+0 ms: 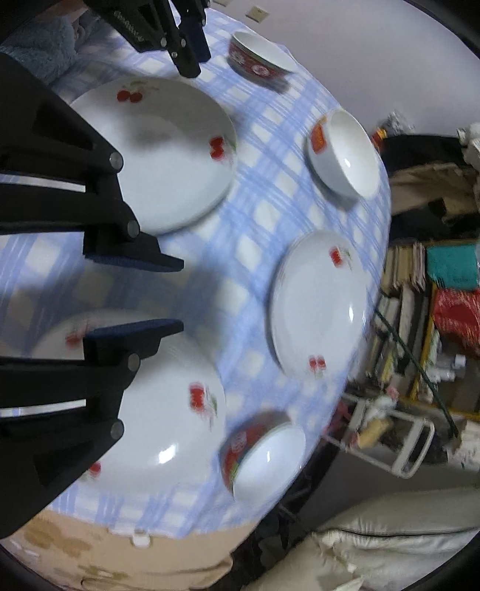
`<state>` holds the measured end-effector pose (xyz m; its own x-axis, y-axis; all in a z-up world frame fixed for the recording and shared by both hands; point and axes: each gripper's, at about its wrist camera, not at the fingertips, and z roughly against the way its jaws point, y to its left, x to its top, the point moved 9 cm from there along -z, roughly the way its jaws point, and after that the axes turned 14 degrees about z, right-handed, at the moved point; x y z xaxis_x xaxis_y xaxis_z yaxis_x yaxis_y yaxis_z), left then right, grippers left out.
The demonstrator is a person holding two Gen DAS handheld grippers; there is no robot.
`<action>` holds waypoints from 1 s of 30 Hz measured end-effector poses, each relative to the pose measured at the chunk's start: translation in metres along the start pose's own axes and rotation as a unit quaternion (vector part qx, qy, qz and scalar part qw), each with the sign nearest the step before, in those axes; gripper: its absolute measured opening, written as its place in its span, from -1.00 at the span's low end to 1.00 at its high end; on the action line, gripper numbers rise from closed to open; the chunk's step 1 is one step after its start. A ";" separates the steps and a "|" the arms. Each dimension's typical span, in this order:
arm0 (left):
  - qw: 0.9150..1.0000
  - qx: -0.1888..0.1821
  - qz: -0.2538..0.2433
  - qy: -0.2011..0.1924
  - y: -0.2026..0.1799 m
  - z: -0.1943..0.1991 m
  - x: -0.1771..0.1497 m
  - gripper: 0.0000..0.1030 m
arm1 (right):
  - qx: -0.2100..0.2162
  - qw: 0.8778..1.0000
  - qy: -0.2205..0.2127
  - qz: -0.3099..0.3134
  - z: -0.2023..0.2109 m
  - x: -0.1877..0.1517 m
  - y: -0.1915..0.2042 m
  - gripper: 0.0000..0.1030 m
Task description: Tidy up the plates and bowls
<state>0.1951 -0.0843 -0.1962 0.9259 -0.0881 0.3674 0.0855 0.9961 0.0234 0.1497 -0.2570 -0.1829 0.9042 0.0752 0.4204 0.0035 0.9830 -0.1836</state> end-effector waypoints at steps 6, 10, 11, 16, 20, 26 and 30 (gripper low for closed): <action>0.999 -0.019 -0.024 -0.010 -0.046 0.012 0.010 -0.15 | -0.034 0.999 0.007 -0.041 0.017 -0.020 -0.059 0.28; 0.998 -0.029 -0.047 -0.011 -0.077 0.016 0.012 0.01 | -0.049 0.996 0.009 -0.078 0.024 -0.035 -0.094 0.79; 0.998 -0.033 -0.051 -0.012 -0.086 0.016 0.012 0.06 | -0.054 0.995 0.008 -0.083 0.026 -0.039 -0.100 0.84; 0.997 -0.034 -0.070 -0.016 -0.113 0.017 0.013 0.39 | -0.071 0.991 0.027 -0.107 0.024 -0.056 -0.126 0.84; 0.996 -0.040 -0.084 -0.015 -0.132 0.015 0.013 0.41 | -0.071 0.990 0.039 -0.119 0.019 -0.068 -0.134 0.84; 0.995 -0.029 -0.093 -0.009 -0.148 0.005 0.011 0.42 | -0.079 0.984 0.057 -0.150 0.012 -0.081 -0.147 0.84; 0.994 -0.026 -0.102 0.000 -0.158 -0.004 0.007 0.42 | -0.088 0.980 0.059 -0.169 0.007 -0.085 -0.156 0.82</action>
<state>0.1896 -0.2422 -0.2014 0.8876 -0.2883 0.3593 0.2906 0.9556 0.0490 0.0695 -0.4155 -0.1841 0.8817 -0.2804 0.3794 0.3763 0.9031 -0.2071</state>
